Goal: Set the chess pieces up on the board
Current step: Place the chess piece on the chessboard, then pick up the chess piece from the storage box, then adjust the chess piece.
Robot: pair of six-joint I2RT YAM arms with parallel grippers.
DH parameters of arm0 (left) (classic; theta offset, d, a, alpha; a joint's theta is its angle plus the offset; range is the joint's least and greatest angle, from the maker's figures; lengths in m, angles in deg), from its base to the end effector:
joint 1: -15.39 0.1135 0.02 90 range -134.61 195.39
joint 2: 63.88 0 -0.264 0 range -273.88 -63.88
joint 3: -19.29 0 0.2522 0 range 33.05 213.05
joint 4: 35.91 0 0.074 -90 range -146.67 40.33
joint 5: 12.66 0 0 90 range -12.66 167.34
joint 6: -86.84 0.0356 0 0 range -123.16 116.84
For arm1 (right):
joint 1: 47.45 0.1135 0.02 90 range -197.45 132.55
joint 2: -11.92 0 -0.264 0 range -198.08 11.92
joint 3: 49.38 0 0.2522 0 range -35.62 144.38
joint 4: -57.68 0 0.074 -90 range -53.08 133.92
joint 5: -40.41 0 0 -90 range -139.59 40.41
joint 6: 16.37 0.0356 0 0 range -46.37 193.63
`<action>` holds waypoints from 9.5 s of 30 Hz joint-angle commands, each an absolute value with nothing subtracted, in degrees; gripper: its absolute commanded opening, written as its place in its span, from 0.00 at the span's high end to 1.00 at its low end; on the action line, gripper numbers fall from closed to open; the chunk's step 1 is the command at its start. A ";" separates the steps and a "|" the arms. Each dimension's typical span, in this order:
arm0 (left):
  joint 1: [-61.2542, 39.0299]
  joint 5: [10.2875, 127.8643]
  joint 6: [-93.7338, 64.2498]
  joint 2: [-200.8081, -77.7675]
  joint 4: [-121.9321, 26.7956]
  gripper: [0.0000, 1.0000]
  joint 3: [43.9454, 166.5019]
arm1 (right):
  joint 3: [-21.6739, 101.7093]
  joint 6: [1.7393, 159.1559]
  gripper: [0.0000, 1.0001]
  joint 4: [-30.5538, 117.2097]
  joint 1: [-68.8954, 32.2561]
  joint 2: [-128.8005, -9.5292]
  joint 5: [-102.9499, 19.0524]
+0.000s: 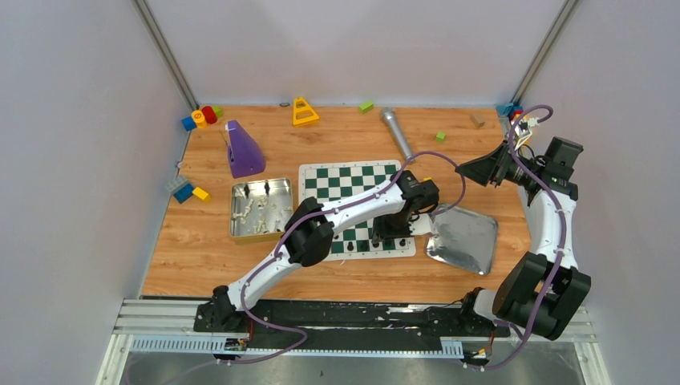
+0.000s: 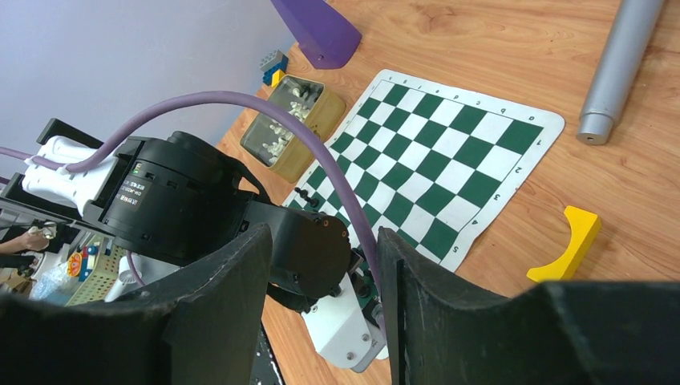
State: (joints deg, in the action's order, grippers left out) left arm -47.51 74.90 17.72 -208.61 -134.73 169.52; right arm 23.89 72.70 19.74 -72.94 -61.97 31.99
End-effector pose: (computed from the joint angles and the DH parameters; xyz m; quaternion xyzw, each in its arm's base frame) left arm 0.2174 -0.4282 0.1807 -0.6668 -0.7444 0.0095 0.0347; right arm 0.2506 -0.0805 0.3150 -0.1319 0.7268 0.4979 0.4544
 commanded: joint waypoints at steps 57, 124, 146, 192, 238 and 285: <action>5.06 73.47 9.71 -153.65 -101.03 0.37 113.26 | 24.01 70.74 0.49 20.20 -72.87 -66.56 28.17; 20.65 72.28 0.64 -162.16 -70.16 0.97 93.68 | 23.58 70.55 0.51 19.10 -72.89 -67.33 30.65; 5.28 55.13 24.94 -145.49 -102.59 0.99 105.34 | 30.03 70.29 0.50 19.05 -56.32 -71.58 27.10; -31.37 67.07 20.92 -150.79 -96.84 1.00 119.90 | 48.04 79.22 0.58 22.49 -23.27 -94.78 29.91; -19.30 43.35 10.51 -147.58 -86.64 0.31 119.66 | 46.80 77.98 0.98 21.20 -29.53 -88.86 30.96; -13.02 16.79 -17.97 -158.85 -56.74 0.59 113.91 | 45.33 90.02 1.00 30.14 -33.56 -87.84 35.14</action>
